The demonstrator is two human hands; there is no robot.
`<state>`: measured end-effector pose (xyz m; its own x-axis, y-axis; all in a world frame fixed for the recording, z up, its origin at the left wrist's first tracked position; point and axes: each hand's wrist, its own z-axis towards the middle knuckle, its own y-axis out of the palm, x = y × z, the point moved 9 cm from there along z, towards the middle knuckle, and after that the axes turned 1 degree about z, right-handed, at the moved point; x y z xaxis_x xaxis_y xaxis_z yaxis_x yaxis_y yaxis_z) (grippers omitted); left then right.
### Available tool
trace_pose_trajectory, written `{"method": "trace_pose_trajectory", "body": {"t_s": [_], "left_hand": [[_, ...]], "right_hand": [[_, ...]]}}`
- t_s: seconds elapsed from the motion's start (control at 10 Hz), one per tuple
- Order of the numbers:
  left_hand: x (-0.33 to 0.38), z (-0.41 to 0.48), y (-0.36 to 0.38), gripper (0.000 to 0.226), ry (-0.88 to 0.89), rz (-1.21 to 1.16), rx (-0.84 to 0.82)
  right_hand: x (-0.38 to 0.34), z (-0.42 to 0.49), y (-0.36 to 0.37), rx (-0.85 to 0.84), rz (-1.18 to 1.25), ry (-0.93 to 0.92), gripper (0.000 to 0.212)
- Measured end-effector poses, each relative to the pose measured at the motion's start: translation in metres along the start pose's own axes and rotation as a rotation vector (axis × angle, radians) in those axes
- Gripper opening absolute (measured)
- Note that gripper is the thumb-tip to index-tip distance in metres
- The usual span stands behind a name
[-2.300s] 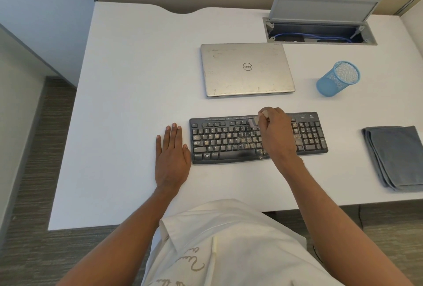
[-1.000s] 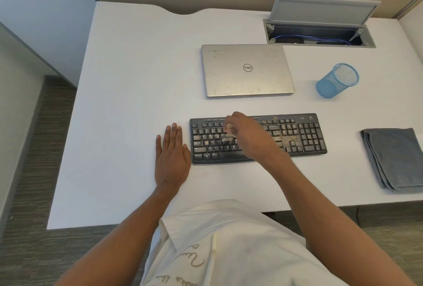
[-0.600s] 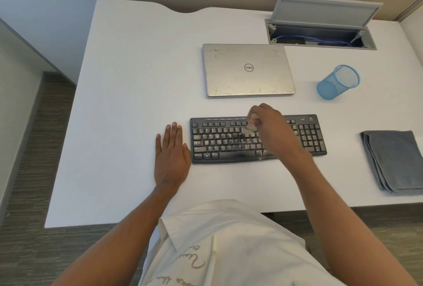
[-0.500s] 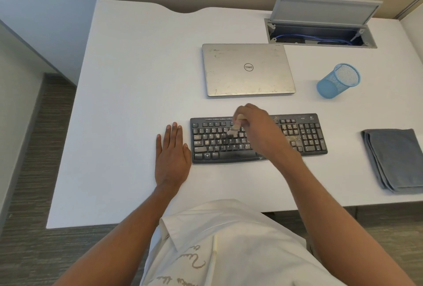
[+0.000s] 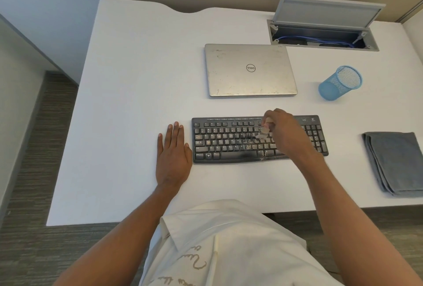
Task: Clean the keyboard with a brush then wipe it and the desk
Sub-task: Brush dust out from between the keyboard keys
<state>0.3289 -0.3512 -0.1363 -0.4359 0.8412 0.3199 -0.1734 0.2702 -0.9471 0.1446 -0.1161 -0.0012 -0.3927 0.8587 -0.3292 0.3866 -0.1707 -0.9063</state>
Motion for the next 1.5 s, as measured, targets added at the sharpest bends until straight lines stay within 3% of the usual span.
{"method": "trace_pose_trajectory", "body": {"t_s": [0.4,0.7,0.9,1.2,1.5], "left_hand": [[0.000,0.000,0.002,0.062,0.001,0.013,-0.016],[0.000,0.000,0.001,0.061,-0.003,0.006,-0.005],[0.000,0.000,0.003,0.062,0.001,0.008,-0.011],[-0.001,0.000,0.001,0.062,-0.001,-0.002,0.001],[-0.001,-0.001,0.002,0.062,0.000,0.012,-0.004]], "right_hand": [[-0.088,-0.007,0.038,-0.044,0.052,-0.236,0.032],[-0.003,-0.006,0.002,0.072,0.003,-0.004,0.029],[-0.020,-0.016,-0.011,0.281,0.241,0.041,0.015],[-0.020,-0.012,0.020,0.199,0.193,0.081,0.019],[-0.021,-0.011,0.004,0.293,0.291,0.092,0.020]]}}
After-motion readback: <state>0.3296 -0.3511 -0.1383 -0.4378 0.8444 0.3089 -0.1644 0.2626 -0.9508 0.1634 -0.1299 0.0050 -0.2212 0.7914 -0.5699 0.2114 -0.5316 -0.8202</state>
